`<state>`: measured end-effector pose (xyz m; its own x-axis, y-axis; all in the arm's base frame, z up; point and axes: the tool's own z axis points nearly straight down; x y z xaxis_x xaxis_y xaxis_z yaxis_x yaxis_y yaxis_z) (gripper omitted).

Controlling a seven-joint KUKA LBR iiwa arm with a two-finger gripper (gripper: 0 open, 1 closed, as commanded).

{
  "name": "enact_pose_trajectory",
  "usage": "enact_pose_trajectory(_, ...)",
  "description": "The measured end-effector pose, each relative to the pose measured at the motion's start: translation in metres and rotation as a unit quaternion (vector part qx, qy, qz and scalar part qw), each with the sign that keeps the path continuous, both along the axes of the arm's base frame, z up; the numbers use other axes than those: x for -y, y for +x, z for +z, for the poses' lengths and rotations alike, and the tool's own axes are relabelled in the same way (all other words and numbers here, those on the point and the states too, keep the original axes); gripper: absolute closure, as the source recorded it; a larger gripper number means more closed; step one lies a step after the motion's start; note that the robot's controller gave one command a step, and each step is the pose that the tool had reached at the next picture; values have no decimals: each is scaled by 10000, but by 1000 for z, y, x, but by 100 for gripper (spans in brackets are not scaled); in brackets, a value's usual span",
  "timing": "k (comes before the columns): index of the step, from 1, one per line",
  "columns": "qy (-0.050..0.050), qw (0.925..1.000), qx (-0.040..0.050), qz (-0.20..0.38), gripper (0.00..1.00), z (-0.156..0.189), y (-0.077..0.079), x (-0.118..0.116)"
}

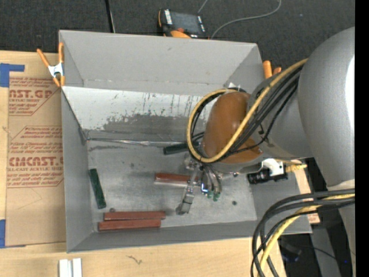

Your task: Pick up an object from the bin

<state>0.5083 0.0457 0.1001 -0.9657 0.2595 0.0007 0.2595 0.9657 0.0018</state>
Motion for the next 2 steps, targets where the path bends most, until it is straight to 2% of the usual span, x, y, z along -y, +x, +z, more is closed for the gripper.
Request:
enact_pose_trajectory(1,-12,9979,0,-648,0,-1,2,46)
enact_pose_trajectory(2,-3,9953,-15,-970,0,-32,-1,11)
